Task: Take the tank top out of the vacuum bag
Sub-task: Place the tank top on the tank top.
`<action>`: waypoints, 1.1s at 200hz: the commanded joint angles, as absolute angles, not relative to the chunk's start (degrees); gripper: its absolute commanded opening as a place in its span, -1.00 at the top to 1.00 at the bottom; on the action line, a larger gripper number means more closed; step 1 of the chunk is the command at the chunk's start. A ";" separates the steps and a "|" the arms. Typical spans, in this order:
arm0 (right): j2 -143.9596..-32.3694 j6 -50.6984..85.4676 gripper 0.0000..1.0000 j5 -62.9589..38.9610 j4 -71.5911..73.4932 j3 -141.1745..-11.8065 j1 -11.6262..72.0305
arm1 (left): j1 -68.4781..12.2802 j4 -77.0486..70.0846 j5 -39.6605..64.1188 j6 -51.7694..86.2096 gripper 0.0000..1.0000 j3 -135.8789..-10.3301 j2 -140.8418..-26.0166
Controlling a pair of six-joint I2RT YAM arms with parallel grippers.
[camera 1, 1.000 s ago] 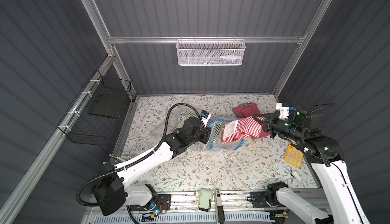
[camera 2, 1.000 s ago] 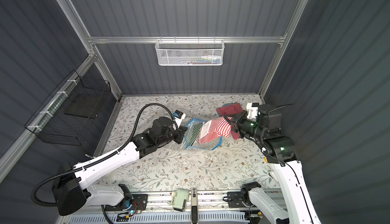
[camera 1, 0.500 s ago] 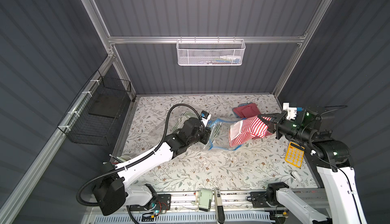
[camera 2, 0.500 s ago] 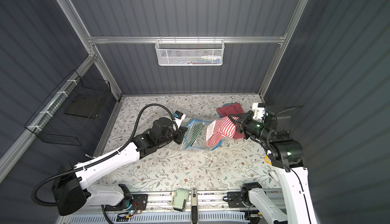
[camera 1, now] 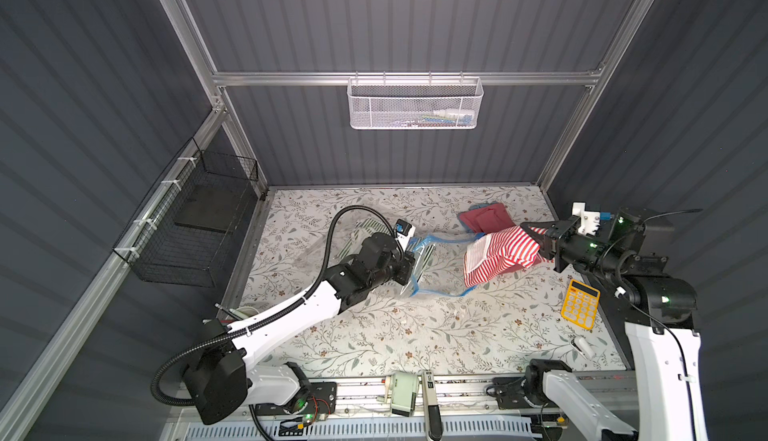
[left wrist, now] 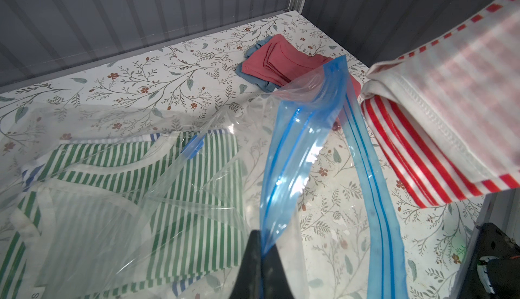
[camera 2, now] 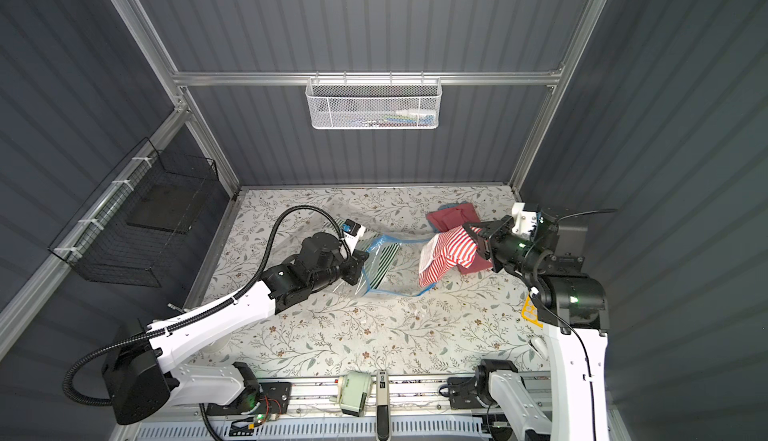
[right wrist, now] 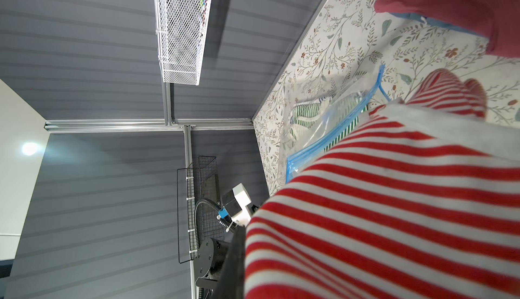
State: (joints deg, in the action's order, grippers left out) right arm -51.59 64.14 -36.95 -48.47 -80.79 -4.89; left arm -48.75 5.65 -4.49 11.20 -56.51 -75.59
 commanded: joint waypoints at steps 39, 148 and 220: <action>-53.82 61.89 1.00 -46.59 -45.44 -85.69 -13.72 | -48.63 5.60 -4.97 11.34 1.00 -56.24 -74.87; -58.54 60.39 1.00 -48.49 -39.83 -87.54 -21.29 | -48.66 7.15 -5.62 11.08 1.00 -57.01 -74.33; -61.41 59.46 1.00 -47.12 -32.56 -83.21 -22.93 | -48.68 9.61 -6.18 11.08 1.00 -59.09 -75.05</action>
State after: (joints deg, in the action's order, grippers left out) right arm -60.64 60.99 -47.86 -38.13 -84.42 -22.39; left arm -48.75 7.05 -5.19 11.18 -56.66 -75.44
